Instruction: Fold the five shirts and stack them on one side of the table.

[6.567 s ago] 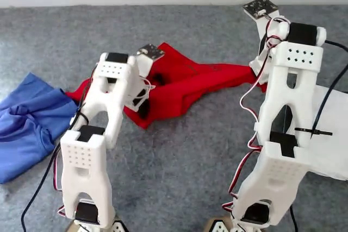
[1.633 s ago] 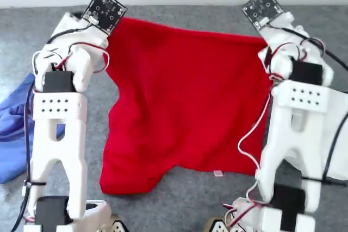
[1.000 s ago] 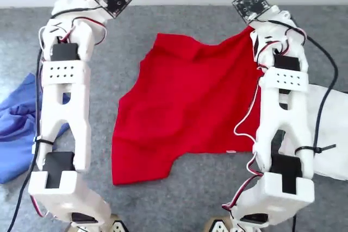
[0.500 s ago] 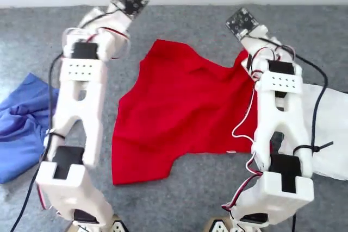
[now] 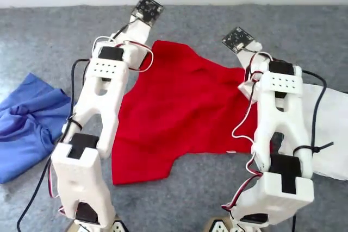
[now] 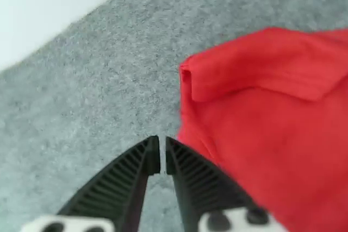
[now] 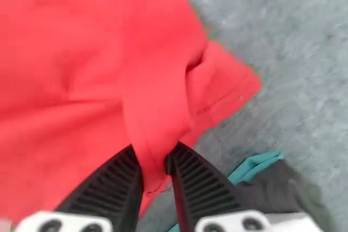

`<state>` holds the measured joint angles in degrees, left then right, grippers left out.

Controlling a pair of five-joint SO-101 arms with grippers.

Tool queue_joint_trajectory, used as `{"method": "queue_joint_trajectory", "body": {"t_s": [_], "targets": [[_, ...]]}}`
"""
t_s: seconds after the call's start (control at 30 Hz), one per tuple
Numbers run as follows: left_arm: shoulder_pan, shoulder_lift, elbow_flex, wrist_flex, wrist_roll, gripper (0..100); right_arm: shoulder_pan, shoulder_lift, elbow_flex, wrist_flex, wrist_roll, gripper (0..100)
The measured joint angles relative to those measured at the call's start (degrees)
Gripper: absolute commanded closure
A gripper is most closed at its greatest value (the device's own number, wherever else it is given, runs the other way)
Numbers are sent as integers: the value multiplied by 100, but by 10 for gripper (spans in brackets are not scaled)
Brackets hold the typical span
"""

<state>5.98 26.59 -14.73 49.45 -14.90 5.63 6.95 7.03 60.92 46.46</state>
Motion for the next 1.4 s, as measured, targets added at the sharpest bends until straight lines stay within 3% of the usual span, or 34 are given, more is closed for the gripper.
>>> {"method": "queue_joint_trajectory", "body": {"t_s": [0.17,0.43,0.77,0.9,1.13,1.4], "targets": [[9,774,-985,79,1389,869,9,0,0,352,-378,990],[193,2418,-3086,545,2444,866,9,0,35,633,-536,990],[422,4519,-5600,1187,2541,878,9,0,70,800,-536,990],[457,5081,-6295,1292,2523,969,9,0,70,800,-536,990],[457,5327,-7095,1451,1925,987,9,0,70,800,-536,990],[457,5257,-7587,2831,1547,987,9,0,70,800,-536,990]]}}
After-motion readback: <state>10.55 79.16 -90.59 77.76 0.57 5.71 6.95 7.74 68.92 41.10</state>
